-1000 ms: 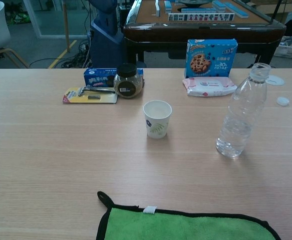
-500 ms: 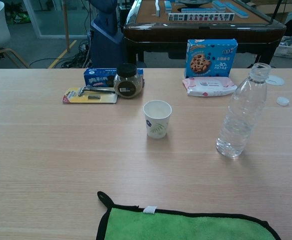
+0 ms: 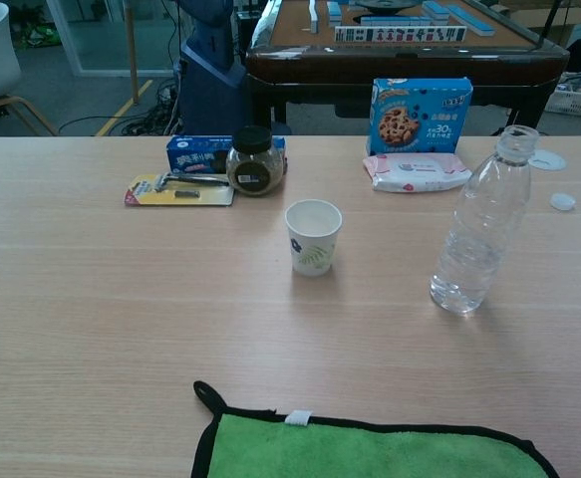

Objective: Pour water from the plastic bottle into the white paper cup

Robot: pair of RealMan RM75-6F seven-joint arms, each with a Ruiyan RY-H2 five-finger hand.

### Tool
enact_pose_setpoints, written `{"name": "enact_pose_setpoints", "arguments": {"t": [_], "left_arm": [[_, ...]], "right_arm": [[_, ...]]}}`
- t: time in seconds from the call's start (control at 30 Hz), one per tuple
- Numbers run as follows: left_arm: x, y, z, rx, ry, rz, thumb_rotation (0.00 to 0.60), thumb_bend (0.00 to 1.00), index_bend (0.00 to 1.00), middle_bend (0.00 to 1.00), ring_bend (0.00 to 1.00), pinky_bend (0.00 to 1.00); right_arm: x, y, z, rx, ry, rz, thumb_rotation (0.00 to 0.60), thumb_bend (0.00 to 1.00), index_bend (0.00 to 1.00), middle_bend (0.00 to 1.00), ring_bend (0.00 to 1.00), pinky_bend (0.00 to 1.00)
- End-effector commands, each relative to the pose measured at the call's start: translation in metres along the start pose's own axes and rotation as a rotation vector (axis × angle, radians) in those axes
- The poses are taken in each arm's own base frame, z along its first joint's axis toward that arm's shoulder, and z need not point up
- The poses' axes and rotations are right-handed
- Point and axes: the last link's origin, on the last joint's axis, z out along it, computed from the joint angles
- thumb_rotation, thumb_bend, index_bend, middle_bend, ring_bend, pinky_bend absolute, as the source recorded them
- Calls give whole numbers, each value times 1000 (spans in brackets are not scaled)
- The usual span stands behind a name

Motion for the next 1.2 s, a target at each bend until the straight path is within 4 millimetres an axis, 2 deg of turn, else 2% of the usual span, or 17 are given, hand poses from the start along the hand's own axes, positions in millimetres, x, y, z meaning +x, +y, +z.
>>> {"name": "enact_pose_setpoints", "arguments": {"t": [0.03, 0.37, 0.57, 0.83, 1.2], "left_arm": [[0, 0, 0, 0, -2, 2, 600, 0, 142, 211, 276, 553], [1, 0, 0, 1, -7, 2, 600, 0, 181, 214, 278, 552], [0, 0, 0, 4, -9, 2, 600, 0, 260, 218, 279, 553], [-1, -1, 0, 10, -16, 6, 600, 0, 279, 220, 280, 553], [0, -1, 0, 15, -14, 11, 600, 0, 308, 228, 284, 553]], "right_arm": [[-7, -6, 8, 19, -9, 28, 600, 0, 204, 188, 157, 296], [-30, -25, 27, 69, -51, 107, 600, 0, 204, 188, 157, 296], [-40, -31, 38, 72, -71, 130, 600, 0, 204, 188, 157, 296], [-47, -42, 57, 84, -82, 135, 600, 0, 204, 189, 157, 296], [-71, -60, 76, 119, -145, 147, 600, 0, 204, 190, 158, 296]]}}
